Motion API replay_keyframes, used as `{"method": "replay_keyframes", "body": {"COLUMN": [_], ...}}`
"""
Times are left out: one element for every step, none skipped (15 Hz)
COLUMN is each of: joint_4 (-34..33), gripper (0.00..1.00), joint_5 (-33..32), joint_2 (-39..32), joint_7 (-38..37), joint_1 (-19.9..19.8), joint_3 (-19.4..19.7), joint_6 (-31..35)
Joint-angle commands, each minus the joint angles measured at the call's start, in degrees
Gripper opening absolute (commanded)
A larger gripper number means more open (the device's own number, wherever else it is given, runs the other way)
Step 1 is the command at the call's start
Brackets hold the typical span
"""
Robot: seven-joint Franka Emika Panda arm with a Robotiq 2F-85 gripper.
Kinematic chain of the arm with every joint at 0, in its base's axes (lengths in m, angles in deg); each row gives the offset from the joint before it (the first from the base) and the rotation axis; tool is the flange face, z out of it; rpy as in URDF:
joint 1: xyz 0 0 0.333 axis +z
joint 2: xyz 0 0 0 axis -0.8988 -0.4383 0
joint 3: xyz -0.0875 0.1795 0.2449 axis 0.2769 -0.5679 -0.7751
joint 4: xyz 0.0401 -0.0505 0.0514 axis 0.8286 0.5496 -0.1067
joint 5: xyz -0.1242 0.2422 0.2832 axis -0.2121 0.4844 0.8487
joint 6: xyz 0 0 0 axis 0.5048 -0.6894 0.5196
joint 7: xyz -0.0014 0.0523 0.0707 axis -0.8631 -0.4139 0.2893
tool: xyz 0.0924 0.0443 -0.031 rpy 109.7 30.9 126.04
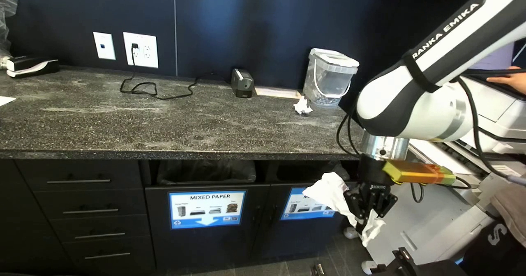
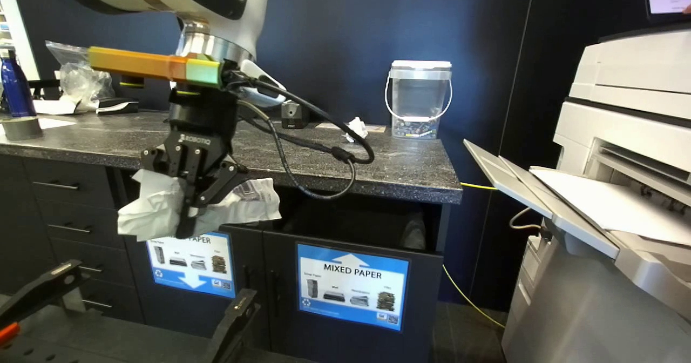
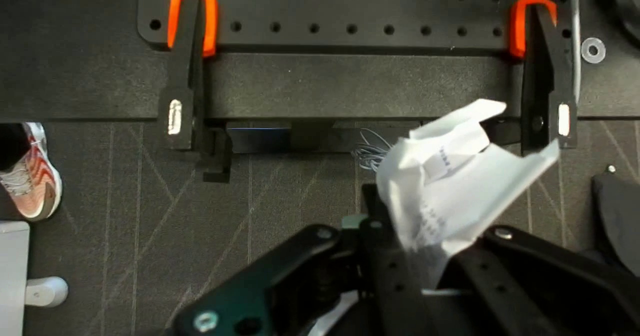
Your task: Put the papers in the bin to the right
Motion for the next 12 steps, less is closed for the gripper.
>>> {"method": "replay_keyframes", "body": {"joint_4": [0.0,-0.1,-0.4,-0.3,-0.3,-0.3,-0.8,-1.6,-2.7,-3.8,-4.9,-6.3], "gripper": [0.12,0.12,0.12,0.12,0.12,0.12,0.12,0.12,0.12,0.12,0.12,0.12], "joint_5": [3.2,4.3,5.9,7.7,9.1,10.3,10.8,11.2,10.8,9.2,8.0,6.8], "joint_2": [-3.3,-5.3,-7.7,-10.3,-12.5,-15.2,-18.3,-21.0,-24.2,-27.1,-29.4,-31.7], "joint_7": [0.8,0.3,0.6,1.5,1.8,1.9,1.3,1.1,0.4,-1.0,-2.0,-2.9], "joint_1": [0.9,1.1,1.2,1.4,1.4,1.4,1.2,0.6,0.1,0.2,0.3,0.6], "joint_3": [-0.9,-1.2,-1.4,-2.0,-2.7,-3.8,-4.7,-5.6,-6.2,-6.0,-5.5,-4.5], "joint_6": [5.9,9.6,13.5,17.1,20.2,23.5,27.4,30.3,33.7,37.2,40.5,43.4]}}
